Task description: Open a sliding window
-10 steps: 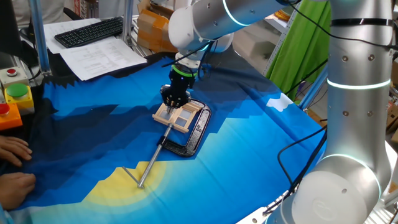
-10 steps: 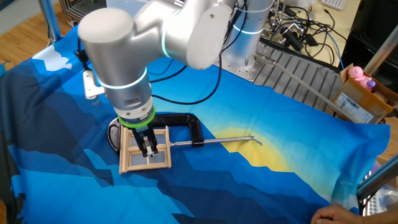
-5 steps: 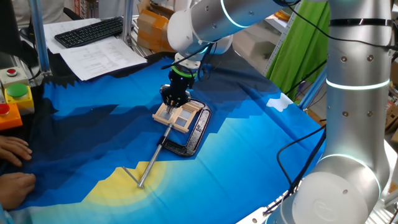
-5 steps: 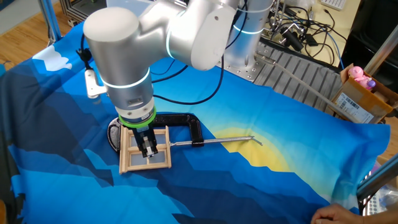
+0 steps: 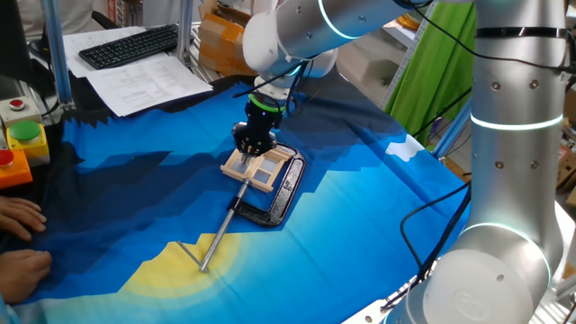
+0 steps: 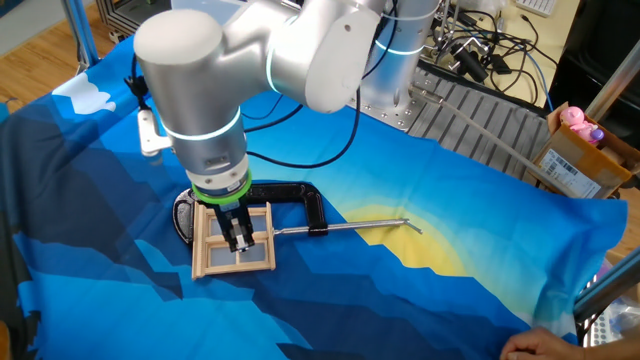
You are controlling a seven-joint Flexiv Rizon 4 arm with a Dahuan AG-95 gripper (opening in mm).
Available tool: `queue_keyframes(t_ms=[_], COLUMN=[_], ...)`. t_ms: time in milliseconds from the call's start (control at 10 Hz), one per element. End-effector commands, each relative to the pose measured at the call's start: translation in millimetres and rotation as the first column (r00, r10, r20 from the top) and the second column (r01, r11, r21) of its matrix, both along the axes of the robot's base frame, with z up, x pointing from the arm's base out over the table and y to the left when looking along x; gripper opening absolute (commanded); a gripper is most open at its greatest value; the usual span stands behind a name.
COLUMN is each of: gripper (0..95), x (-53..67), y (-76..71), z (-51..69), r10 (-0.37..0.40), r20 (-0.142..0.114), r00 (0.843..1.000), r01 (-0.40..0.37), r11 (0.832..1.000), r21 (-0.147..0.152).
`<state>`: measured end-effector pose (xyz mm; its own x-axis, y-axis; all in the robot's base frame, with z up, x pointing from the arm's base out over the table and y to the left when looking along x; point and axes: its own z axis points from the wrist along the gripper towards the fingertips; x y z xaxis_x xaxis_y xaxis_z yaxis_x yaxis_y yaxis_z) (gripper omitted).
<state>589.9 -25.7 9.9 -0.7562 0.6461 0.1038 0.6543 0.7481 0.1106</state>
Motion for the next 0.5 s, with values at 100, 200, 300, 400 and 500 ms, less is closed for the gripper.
queue_keyframes(t_ms=[100,200,300,400,500], gripper=[0.0,0.0,0.0,0.0,0.0], x=[-2.3,-1.8,-1.5,-1.2,-0.4], y=[-0.3,-0.3,-0.5,-0.9,-1.3], z=[1.1,1.1,0.1,-0.6,0.9], r10=[0.001,0.002,0.004,0.006,0.008], r20=[-0.001,0.0,0.002,0.004,0.002], r00=[1.0,1.0,1.0,1.0,1.0], r01=[-0.001,-0.002,-0.004,-0.006,-0.008], r11=[1.0,1.0,1.0,1.0,1.0], r21=[-0.002,-0.006,-0.007,-0.009,-0.009])
